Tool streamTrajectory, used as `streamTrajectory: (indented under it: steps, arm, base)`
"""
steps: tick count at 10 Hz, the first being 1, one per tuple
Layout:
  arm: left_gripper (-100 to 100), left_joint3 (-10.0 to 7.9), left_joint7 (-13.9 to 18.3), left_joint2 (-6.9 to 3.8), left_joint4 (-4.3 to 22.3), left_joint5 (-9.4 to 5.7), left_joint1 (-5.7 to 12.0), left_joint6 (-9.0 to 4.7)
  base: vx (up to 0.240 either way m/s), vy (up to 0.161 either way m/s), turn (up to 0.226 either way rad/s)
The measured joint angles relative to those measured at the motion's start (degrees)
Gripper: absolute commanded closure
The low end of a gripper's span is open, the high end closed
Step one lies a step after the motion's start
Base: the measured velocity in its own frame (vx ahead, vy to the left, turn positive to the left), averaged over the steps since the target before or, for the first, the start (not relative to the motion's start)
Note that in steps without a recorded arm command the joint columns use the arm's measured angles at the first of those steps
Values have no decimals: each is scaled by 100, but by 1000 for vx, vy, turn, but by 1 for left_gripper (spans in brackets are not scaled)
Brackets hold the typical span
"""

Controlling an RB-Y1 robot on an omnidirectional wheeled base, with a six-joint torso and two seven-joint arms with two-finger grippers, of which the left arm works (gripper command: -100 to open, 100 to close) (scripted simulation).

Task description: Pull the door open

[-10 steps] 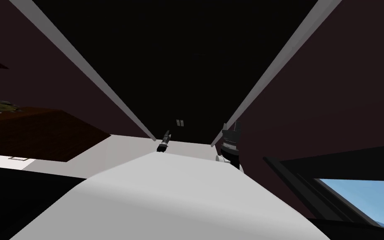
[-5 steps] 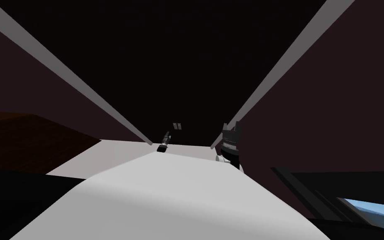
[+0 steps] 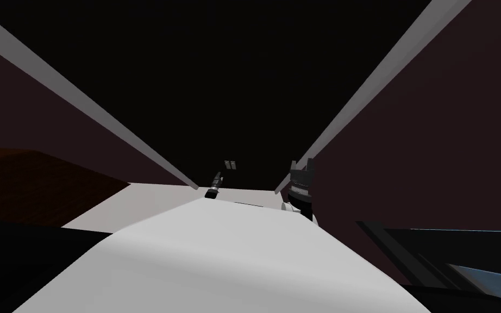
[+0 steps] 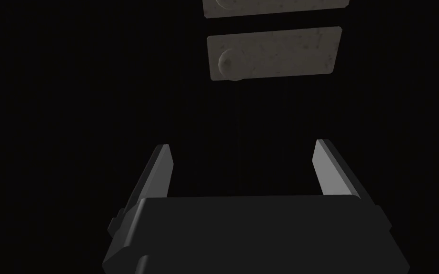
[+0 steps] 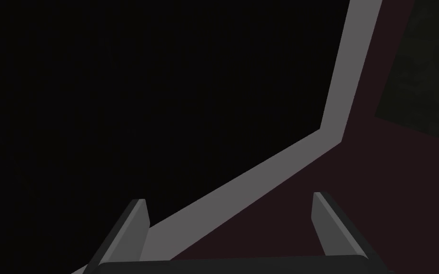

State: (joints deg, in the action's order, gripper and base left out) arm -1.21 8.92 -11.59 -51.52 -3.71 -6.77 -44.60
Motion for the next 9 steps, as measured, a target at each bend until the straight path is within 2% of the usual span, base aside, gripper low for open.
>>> streamTrajectory:
  steps: [9]
  arm:
    - [-100, -6, -10, -17, 24, -48, -5, -12]
  base:
    - [-205, 26, -9]
